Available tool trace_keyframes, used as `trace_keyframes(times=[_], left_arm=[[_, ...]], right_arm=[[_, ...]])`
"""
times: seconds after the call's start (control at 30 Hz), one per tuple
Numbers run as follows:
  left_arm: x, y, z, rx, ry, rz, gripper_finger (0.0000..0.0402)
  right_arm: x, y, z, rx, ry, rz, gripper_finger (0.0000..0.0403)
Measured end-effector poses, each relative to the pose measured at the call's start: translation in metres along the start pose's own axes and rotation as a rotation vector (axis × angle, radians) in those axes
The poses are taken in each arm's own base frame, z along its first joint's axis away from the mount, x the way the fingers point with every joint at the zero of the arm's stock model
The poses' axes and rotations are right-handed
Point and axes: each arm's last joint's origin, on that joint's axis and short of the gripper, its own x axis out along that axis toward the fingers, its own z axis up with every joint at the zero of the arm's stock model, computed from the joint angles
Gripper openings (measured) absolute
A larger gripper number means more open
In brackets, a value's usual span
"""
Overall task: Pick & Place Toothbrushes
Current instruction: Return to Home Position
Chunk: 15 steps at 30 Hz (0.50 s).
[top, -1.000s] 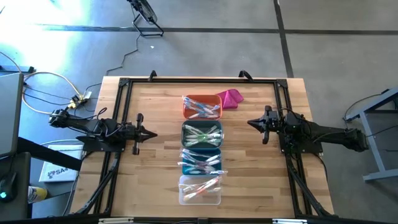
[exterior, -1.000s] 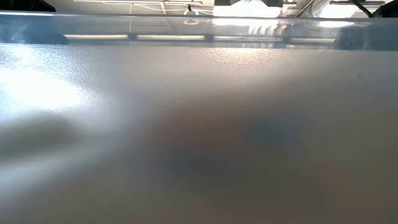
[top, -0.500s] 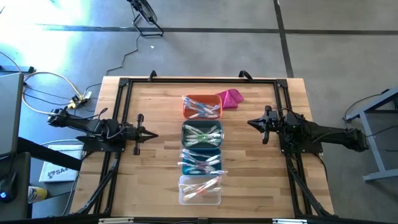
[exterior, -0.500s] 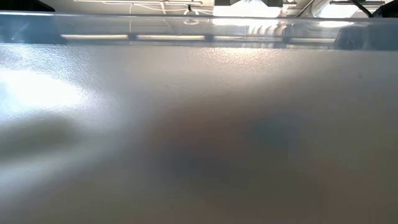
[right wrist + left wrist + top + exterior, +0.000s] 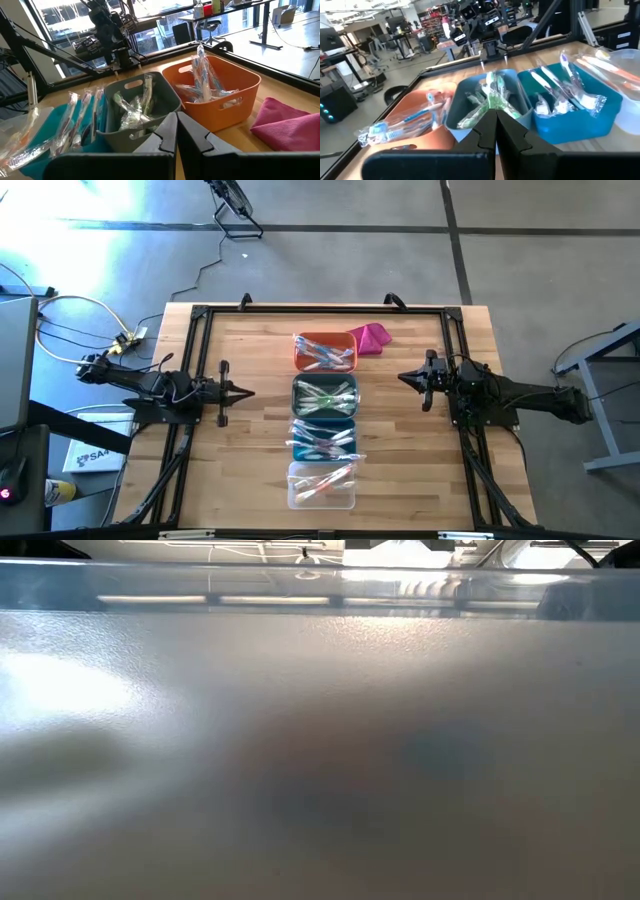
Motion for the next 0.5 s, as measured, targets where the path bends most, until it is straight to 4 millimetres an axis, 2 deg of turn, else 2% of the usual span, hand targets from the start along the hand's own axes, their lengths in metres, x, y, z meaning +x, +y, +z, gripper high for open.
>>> trace_keyframes(times=[0.5], left_arm=[[-0.0003, 0.0000, 0.0005, -0.003, -0.009, -0.004, 0.0001]], right_arm=[[0.0000, 0.0000, 0.0000, 0.000, 0.000, 0.001, 0.0003]])
